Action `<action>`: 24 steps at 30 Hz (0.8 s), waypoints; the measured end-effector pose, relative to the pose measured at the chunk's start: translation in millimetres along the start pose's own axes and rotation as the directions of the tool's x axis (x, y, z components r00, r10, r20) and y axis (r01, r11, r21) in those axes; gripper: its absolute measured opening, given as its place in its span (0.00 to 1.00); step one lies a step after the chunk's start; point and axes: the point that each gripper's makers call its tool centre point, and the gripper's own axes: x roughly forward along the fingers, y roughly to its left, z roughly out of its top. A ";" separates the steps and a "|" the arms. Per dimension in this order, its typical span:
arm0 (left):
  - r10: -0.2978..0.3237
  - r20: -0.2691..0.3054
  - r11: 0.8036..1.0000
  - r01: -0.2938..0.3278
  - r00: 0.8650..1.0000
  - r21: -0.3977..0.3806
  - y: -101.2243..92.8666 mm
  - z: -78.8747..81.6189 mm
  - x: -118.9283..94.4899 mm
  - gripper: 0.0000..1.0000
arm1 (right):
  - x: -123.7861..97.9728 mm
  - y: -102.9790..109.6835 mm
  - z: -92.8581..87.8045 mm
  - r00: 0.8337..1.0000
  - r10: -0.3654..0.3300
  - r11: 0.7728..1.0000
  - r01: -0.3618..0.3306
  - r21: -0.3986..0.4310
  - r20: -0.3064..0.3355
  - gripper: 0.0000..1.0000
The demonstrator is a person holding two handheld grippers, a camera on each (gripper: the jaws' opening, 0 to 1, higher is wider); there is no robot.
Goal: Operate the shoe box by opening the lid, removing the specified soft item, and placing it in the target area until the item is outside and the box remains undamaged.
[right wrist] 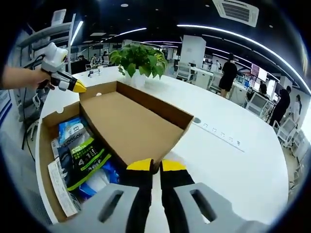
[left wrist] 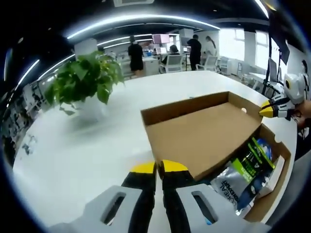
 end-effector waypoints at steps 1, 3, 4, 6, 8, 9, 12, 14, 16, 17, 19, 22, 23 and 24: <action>0.001 -0.003 1.000 -0.001 1.000 -0.002 0.8 -0.1 1.5 0.00 | 0.3 -0.2 -0.1 1.000 0.000 1.000 0.000 0.002 -0.001 0.03; 0.000 -0.005 1.000 0.000 1.000 -0.008 0.9 -0.2 2.9 0.00 | 1.5 -1.3 -0.4 1.000 0.004 1.000 -0.004 0.012 -0.004 0.04; 0.001 -0.007 1.000 -0.001 1.000 -0.011 1.1 -0.4 3.8 0.00 | 1.9 -1.6 -0.7 1.000 0.005 1.000 -0.005 0.015 -0.005 0.04; 0.001 -0.009 1.000 -0.001 1.000 -0.020 1.0 -0.8 4.9 0.01 | 2.8 -2.1 -1.4 1.000 0.008 1.000 -0.008 0.022 -0.008 0.04; 0.002 -0.011 1.000 -0.002 1.000 -0.026 0.4 -1.3 5.9 0.01 | 3.8 -2.7 -2.1 1.000 0.011 1.000 -0.010 0.028 -0.011 0.04; 0.002 -0.012 1.000 -0.003 1.000 -0.029 0.2 -1.6 6.6 0.01 | 4.2 -2.8 -2.3 1.000 0.011 0.999 -0.011 0.030 -0.012 0.04; 0.004 -0.015 1.000 -0.005 1.000 -0.030 -0.6 -2.1 8.2 0.01 | 5.5 -3.3 -2.8 1.000 0.011 0.999 -0.011 0.042 -0.015 0.04; 0.005 -0.020 1.000 -0.005 1.000 -0.030 -0.5 -2.2 9.1 0.01 | 5.9 -3.5 -3.1 1.000 0.011 0.999 -0.011 0.047 -0.016 0.04; 0.003 -0.023 0.999 -0.003 1.000 -0.033 -0.7 -2.4 9.3 0.01 | 6.6 -4.0 -3.7 1.000 0.012 0.999 -0.011 0.053 -0.019 0.04; 0.002 -0.024 0.999 -0.003 1.000 -0.034 -0.3 -2.7 9.8 0.01 | 6.9 -4.3 -3.9 1.000 0.012 0.998 -0.010 0.056 -0.019 0.04; 0.003 -0.025 0.999 -0.003 1.000 -0.038 0.1 -3.0 10.2 0.01 | 7.6 -5.0 -4.5 1.000 0.012 0.998 -0.010 0.061 -0.023 0.04; 0.007 -0.027 0.999 -0.008 1.000 -0.040 0.1 -3.4 11.1 0.01 | 8.0 -5.1 -4.9 1.000 0.010 0.998 -0.008 0.066 -0.028 0.04; 0.008 -0.029 0.999 -0.009 1.000 -0.040 -0.4 -3.2 11.3 0.01 | 8.0 -5.0 -4.8 1.000 0.008 0.998 -0.006 0.067 -0.029 0.04; 0.008 -0.031 0.999 -0.010 0.999 -0.037 -0.8 -3.1 11.4 0.01 | 8.1 -5.2 -4.8 1.000 0.006 0.998 -0.004 0.067 -0.029 0.04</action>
